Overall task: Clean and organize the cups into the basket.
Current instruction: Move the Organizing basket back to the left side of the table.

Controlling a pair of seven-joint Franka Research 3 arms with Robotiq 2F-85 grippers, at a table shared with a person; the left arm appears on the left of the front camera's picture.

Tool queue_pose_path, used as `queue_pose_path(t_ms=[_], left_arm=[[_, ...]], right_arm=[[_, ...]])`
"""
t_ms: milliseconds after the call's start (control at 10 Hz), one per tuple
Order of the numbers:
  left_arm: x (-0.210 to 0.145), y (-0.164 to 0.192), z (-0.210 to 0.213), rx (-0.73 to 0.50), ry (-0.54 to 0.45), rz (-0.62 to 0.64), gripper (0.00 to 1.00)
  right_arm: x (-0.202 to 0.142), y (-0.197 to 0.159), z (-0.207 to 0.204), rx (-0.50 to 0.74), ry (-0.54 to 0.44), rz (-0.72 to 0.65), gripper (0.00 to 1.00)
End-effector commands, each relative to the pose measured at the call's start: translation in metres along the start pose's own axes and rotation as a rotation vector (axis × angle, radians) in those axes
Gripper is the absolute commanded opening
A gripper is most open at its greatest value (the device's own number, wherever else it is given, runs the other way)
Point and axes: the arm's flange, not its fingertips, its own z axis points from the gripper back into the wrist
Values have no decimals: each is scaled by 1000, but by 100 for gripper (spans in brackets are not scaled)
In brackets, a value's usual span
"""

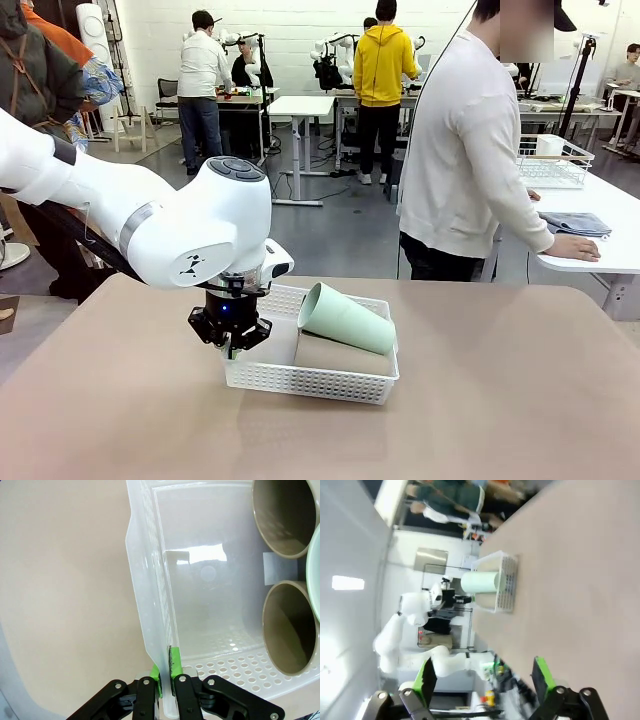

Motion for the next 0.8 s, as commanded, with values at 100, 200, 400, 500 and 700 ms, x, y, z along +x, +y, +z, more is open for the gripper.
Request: queue_pose_path(t_ms=[100,200,400,500,700], left_arm=[[-2,-1,-2,9,-2,-5,2],[-2,-1,-2,9,-2,-5,2],[-2,-1,-2,9,-2,-5,2],[-2,-1,-2,9,-2,-5,2],[-2,-1,-2,9,-2,-5,2]], right_arm=[[-8,8,39,28,111,-179,100],[-10,6,52,40,113,-208,100],[-10,-2,75,37,87,-255,100],[-7,-6,79,16,65,-270,100],[-16,2,61,40,92,-216,100]])
